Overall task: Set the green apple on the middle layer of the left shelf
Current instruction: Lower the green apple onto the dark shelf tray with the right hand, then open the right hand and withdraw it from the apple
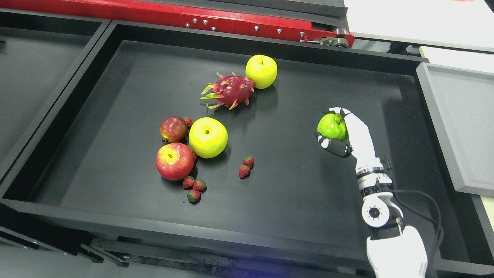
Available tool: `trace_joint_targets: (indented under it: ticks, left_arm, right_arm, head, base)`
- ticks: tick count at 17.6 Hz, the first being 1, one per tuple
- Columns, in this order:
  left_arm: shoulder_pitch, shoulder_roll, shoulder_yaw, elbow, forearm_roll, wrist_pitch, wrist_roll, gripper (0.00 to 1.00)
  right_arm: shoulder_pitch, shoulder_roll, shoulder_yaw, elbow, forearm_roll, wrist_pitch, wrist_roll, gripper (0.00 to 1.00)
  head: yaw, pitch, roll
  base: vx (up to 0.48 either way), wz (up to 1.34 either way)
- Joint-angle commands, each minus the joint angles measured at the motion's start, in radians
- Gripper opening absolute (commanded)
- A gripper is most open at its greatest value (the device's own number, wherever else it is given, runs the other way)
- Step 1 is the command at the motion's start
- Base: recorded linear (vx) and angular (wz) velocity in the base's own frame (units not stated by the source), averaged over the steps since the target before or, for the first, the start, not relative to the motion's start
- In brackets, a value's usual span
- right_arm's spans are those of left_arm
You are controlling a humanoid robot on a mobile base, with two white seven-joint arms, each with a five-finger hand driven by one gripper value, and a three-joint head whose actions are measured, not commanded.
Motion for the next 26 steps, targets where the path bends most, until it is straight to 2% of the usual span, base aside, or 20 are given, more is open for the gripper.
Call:
trace_joint_targets:
  ticks: [1, 2, 6, 8, 10, 12, 16, 18, 20, 26]
  left_arm:
    - [0.000, 0.017, 0.002, 0.000, 0.000, -0.001, 0.000, 1.00]
    - [0.000, 0.017, 0.002, 0.001, 0.000, -0.001, 0.000, 1.00]
    - [0.000, 0.017, -0.001, 0.001, 0.000, -0.001, 0.000, 1.00]
    - [0.000, 0.017, 0.002, 0.000, 0.000, -0.001, 0.000, 1.00]
    - [0.000, 0.017, 0.002, 0.000, 0.000, -0.001, 0.000, 1.00]
    - [0.000, 0.017, 0.002, 0.000, 0.000, -0.001, 0.000, 1.00]
    - [0.000, 0.017, 0.002, 0.000, 0.000, -0.001, 0.000, 1.00]
    - [0.000, 0.017, 0.002, 0.000, 0.000, -0.001, 0.000, 1.00]
    - [0.000, 0.017, 0.002, 0.000, 0.000, -0.001, 0.000, 1.00]
    - [0.000, 0.017, -0.001, 0.000, 0.000, -0.001, 0.000, 1.00]
  right_arm:
    - [-0.117, -0.004, 0.031, 0.260, -0.014, 0.020, 0.007, 0.45]
    - [-0.117, -0.001, 0.026, 0.260, -0.037, 0.041, 0.007, 0.99]
    - [-0.112, -0.002, 0.005, 0.255, -0.232, 0.042, 0.007, 1.00]
    - [-0.111, 0.001, -0.041, 0.244, -0.271, -0.010, 0.006, 1.00]
    - [-0.079, 0.002, -0.093, 0.188, -0.375, -0.072, 0.003, 1.00]
    - [-0.020, 0.002, -0.107, 0.099, -0.477, -0.077, 0.004, 1.00]
    - [0.111, 0.039, -0.140, -0.025, -0.519, -0.077, 0.003, 1.00]
    - [0.188, 0.090, -0.135, -0.059, -0.531, -0.077, 0.004, 1.00]
    - [0.240, 0.103, -0.130, -0.073, -0.557, -0.072, 0.004, 1.00]
    - [0.254, 0.103, -0.126, -0.075, -0.606, -0.049, 0.003, 1.00]
  head:
    - [0.0000, 0.000, 0.000]
    - [0.0000, 0.000, 0.000]
    - [0.0000, 0.000, 0.000]
    - [0.0000, 0.000, 0.000]
    - [0.0000, 0.000, 0.000]
    - [0.0000, 0.000, 0.000]
    - [0.0000, 0.000, 0.000]
    - [0.0000, 0.000, 0.000]
    - [0.0000, 0.000, 0.000]
    - [0.0000, 0.000, 0.000]
  base:
    - [-0.008, 0.01]
    - [-0.008, 0.01]
    - [0.000, 0.00]
    - [0.000, 0.00]
    - [0.000, 0.00]
    - [0.000, 0.00]
    - [0.000, 0.00]
    - [0.000, 0.00]
    - [0.000, 0.00]
    - [0.000, 0.00]
